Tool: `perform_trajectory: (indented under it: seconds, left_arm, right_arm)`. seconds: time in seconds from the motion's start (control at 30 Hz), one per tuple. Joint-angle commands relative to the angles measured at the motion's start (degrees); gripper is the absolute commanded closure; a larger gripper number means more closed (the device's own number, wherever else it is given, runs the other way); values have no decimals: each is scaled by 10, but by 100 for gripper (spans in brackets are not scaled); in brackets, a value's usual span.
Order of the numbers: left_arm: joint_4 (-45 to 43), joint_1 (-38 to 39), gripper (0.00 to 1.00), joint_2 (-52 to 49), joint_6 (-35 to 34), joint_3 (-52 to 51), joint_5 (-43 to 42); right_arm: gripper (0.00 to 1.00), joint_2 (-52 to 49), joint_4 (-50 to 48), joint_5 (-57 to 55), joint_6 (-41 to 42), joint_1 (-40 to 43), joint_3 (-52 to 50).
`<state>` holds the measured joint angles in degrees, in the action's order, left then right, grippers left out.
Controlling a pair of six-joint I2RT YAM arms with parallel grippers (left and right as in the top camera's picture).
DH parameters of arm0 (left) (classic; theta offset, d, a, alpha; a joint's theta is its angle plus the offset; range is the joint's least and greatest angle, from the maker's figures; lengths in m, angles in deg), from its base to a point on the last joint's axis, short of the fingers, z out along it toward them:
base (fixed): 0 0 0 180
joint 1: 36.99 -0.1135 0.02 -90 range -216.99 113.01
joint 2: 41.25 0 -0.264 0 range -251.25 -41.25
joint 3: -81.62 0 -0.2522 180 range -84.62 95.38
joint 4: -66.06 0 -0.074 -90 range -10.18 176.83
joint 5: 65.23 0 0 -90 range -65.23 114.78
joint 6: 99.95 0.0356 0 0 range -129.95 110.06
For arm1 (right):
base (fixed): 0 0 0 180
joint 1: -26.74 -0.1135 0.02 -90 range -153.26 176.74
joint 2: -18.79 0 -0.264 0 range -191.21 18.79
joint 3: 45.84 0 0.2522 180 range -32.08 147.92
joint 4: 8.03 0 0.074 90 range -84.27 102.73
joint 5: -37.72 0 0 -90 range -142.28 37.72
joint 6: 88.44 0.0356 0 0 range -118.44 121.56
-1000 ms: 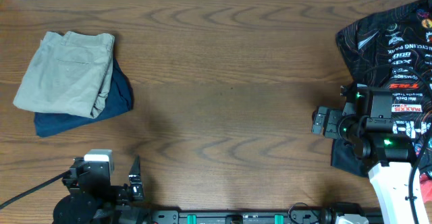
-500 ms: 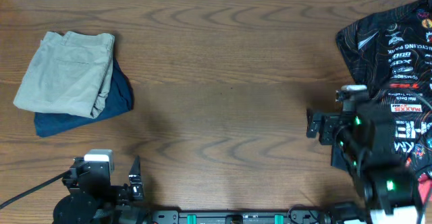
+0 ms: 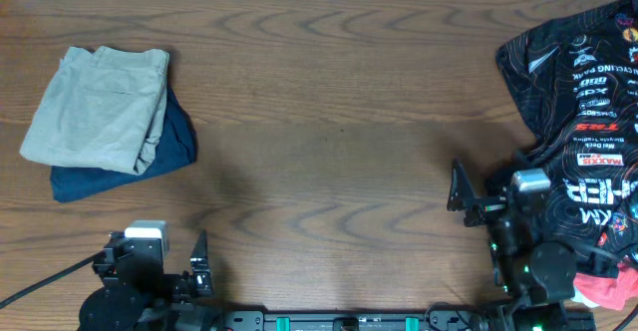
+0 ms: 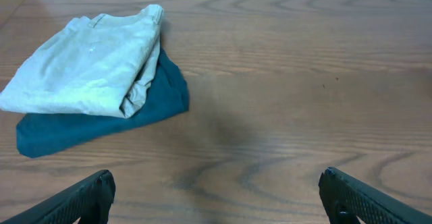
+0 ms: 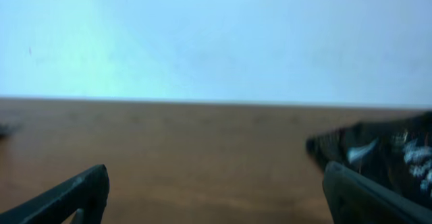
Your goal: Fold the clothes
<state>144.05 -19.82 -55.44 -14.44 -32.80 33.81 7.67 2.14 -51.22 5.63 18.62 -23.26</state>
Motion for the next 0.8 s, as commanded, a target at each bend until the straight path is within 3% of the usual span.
perform_trajectory:
  seconds: [0.0,0.27,0.4,0.77]
  left_arm:
    - [0,3,3,-3,-5,-2,5]
    - [0,3,2,-3,-5,-2,5]
    - [0,3,2,-3,-5,-2,5]
    - [0,3,2,-3,-5,-2,5]
  right_arm:
    - [1,38,-36,36,-49,19,-35]
    - [1,104,-16,91,-121,61,-83]
    - [1,108,70,88,-120,71,-85]
    - [1,108,70,86,-114,71,-85]
